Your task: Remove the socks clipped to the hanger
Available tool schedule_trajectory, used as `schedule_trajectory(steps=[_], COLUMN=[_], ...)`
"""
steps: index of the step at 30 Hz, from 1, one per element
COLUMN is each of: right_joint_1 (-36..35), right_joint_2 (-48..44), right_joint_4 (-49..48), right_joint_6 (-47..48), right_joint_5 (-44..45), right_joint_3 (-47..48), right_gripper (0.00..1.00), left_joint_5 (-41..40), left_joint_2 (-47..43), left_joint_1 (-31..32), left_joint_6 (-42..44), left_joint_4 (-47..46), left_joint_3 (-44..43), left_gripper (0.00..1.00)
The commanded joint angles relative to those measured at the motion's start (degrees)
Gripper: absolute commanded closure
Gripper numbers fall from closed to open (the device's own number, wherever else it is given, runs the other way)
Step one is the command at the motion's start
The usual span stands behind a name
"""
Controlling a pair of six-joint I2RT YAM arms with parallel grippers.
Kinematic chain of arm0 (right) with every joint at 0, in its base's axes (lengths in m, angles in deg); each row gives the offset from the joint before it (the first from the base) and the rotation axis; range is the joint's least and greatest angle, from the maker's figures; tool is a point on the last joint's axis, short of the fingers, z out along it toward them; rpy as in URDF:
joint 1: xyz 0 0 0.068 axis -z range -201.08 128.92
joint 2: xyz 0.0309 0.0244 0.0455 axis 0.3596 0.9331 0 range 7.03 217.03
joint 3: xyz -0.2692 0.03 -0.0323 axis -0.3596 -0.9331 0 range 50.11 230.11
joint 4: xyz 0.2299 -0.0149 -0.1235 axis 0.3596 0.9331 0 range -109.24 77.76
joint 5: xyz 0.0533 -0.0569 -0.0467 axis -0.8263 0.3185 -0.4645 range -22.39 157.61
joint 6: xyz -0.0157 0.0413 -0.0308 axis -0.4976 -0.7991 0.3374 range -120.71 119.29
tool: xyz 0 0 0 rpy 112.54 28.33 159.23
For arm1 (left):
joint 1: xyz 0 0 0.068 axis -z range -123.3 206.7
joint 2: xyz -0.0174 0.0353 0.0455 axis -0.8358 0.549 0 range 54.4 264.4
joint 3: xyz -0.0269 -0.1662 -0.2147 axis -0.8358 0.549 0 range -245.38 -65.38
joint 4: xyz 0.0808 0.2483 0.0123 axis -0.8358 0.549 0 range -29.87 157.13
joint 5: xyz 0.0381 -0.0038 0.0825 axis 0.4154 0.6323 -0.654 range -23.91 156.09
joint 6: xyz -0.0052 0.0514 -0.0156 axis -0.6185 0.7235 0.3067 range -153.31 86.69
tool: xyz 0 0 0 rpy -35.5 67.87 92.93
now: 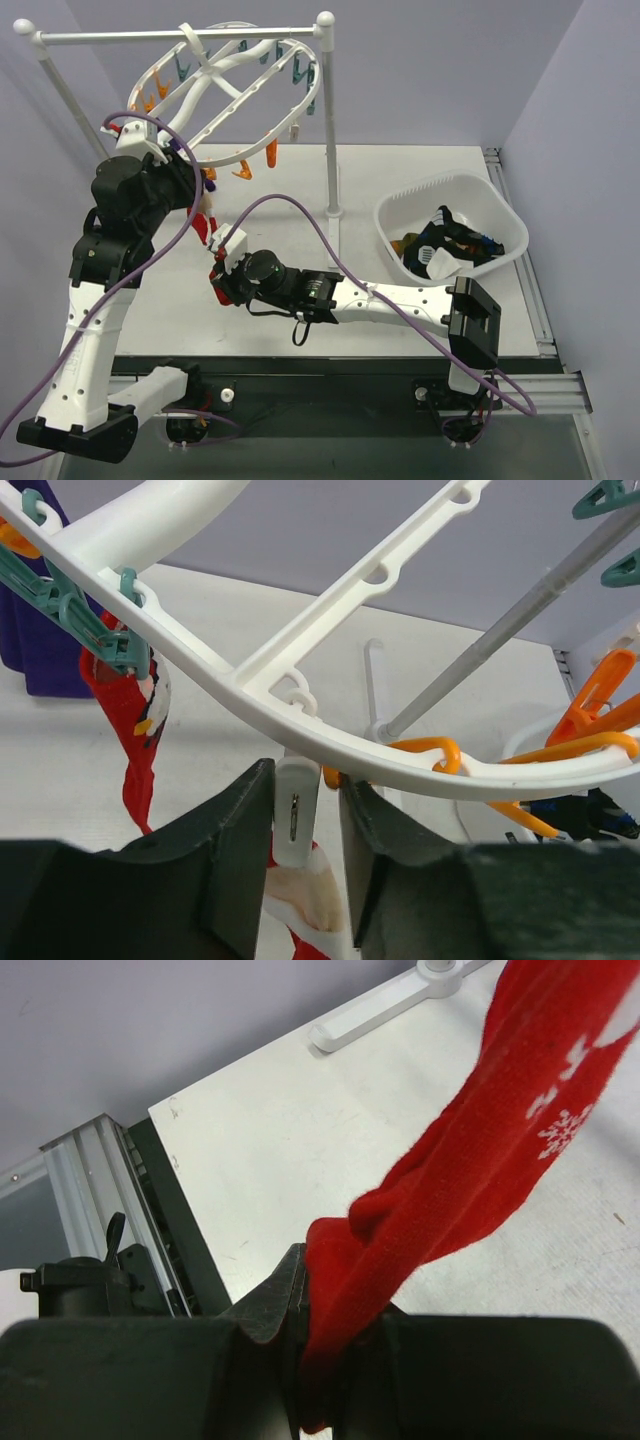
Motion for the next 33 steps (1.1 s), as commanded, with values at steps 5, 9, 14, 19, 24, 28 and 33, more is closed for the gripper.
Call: schedule_trajectory(steps=[5,9,14,19,24,28,33], right_joint_1=[-0.49,-0.49,-0.57,-0.49,-0.49,-0.4,0.13], right_joint_2=[-2.25,-1.63,-1.1,-1.28,-0.75,-0.58,-1.19], right_joint_4=[-0.28,0.5,3.23,4.02,4.2,4.11,3.67], right_joint_6=[0.97,2.19,4.39,5.63,5.89,5.72,4.84], right_joint_5=[-1.46,-1.46,0.64,1.88,1.7,1.09,0.21], right_joint_3=[0.68,1.55,3.49,3.84,4.45,4.54,3.84], right_gripper=[1.0,1.0,1.0,1.0,1.0,1.0,1.0], left_joint_5=[1.29,0.41,-0.38,-0.91,-0.3,0.23,1.55], left_joint_2=[-1.3,-0.51,-0.07,-1.82,-3.93,-5.6,-8.41], left_joint_1=[0.34,0.43,0.43,0.78,1.04,0.96,0.96], left_joint_6=[0.17,0.44,1.58,2.54,3.25,3.6,2.99], left_joint_4=[0.02,1.61,2.22,2.22,2.49,2.75,0.64], left_joint_3=[-2.4,-2.76,-3.29,-2.24,-1.18,-0.74,1.63], left_gripper=[0.4,0.41,0.46,0.5,0.49,0.37,0.26])
